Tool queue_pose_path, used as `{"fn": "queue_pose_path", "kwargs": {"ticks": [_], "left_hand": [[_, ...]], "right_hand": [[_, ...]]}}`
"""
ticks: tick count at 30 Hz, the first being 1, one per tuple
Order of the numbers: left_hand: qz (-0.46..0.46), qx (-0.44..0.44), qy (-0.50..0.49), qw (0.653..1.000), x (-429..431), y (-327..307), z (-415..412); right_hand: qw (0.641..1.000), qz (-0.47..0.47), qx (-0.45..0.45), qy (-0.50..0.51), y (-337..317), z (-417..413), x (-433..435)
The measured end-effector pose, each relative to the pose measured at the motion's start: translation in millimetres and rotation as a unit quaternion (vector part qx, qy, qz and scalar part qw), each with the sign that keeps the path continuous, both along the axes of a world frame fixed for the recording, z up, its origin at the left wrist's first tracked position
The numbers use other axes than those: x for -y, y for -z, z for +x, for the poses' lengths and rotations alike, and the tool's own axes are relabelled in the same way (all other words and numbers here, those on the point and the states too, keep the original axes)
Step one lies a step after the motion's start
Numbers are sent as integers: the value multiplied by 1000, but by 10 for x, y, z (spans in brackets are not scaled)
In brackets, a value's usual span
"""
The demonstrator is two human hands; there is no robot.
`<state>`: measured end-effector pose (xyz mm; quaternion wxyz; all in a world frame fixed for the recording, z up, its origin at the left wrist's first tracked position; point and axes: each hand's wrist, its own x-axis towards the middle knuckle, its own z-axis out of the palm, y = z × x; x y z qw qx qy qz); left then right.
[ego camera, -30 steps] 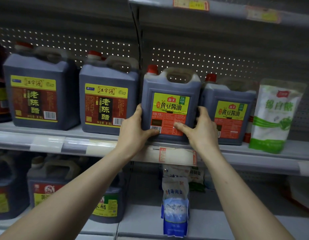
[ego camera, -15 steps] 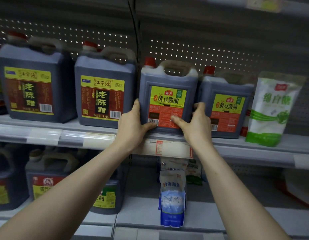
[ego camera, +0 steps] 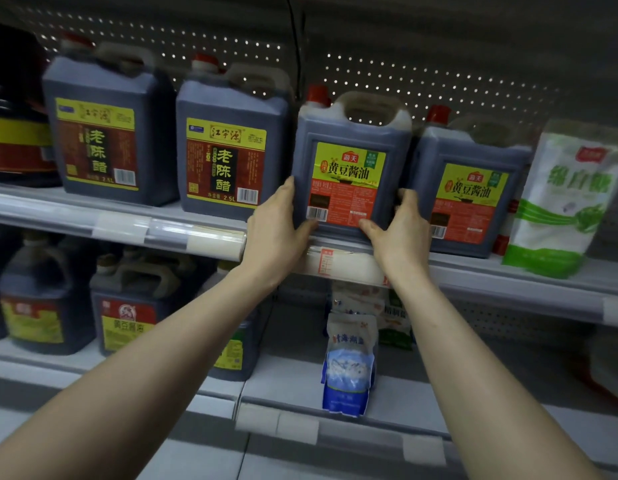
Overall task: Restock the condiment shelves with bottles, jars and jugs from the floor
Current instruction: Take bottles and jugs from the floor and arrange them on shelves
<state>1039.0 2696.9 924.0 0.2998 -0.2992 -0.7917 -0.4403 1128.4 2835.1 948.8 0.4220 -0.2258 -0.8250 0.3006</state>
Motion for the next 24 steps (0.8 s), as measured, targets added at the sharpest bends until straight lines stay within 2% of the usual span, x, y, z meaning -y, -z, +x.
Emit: {"fn": "queue_pose_path", "kwargs": {"ticks": [6,16,24], "left_hand": [[2,-35,44,998,126,86,269],[-4,9,109,994,521,351,690],[-24,65,126,990,941,1026,993]], "right_hand": [[999,36,-18,-5,139,196,165],[999,28,-3,-19,428,646,662],[997,-5,62,-37,1081,1114,1085]]}}
